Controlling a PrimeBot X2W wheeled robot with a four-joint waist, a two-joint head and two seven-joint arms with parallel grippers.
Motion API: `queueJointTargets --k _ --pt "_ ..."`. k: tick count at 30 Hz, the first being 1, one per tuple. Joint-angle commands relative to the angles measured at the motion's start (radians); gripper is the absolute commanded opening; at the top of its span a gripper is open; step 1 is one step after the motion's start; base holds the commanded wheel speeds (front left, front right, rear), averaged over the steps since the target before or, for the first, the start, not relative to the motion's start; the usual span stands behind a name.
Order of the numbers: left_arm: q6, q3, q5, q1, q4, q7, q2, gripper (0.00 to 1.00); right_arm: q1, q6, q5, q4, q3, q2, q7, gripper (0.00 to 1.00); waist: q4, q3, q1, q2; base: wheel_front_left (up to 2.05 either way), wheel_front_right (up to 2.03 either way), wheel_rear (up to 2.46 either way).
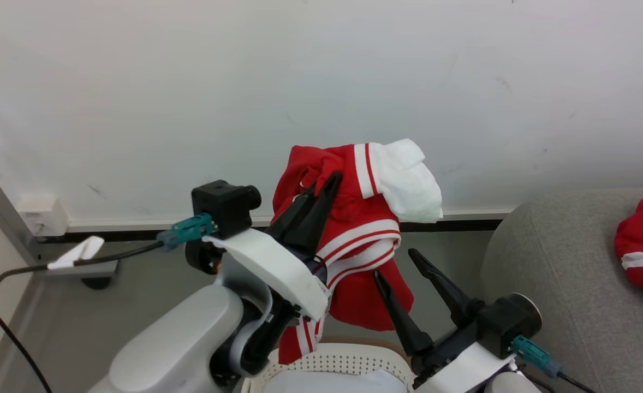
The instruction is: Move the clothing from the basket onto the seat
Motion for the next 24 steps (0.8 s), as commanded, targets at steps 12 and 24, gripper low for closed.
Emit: queueJointTargets --k 12,24 --pt "-0.034 -0.062 0.011 -0.014 0.030 0.021 -0.065 0.00 -0.153 -0.002 0.277 0.199 0.083 0.027 0.001 1.00 0.043 -0.026 0.0000 0.0000 0.00 0.00 0.00" --pt "-0.048 -0.072 -0.006 -0.028 0.036 0.032 -0.081 0.00 -0.247 -0.002 0.376 0.248 0.182 0.025 0.001 0.00 0.045 -0.010 0.0000 0.0000 0.00 0.00 0.00"
